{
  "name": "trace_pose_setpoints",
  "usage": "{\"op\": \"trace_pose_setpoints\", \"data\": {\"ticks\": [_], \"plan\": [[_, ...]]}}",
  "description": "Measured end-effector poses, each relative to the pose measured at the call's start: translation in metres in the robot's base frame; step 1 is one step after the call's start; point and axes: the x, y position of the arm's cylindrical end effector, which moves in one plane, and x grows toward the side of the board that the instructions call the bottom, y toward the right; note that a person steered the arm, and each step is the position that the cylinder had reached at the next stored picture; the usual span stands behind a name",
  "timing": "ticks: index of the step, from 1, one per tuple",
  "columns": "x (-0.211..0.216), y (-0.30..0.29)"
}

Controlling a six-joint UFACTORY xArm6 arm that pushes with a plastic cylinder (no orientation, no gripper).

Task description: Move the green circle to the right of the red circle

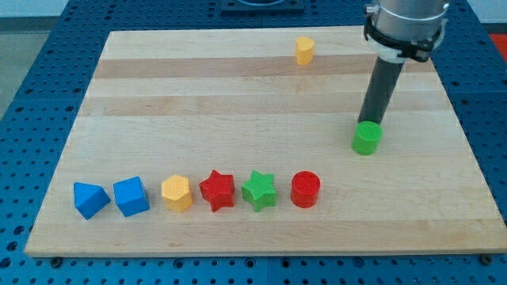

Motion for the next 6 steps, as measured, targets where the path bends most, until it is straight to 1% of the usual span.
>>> {"op": "trace_pose_setpoints", "data": {"ticks": [4,6], "plan": [[0.075,0.000],[0.094,0.000]]}}
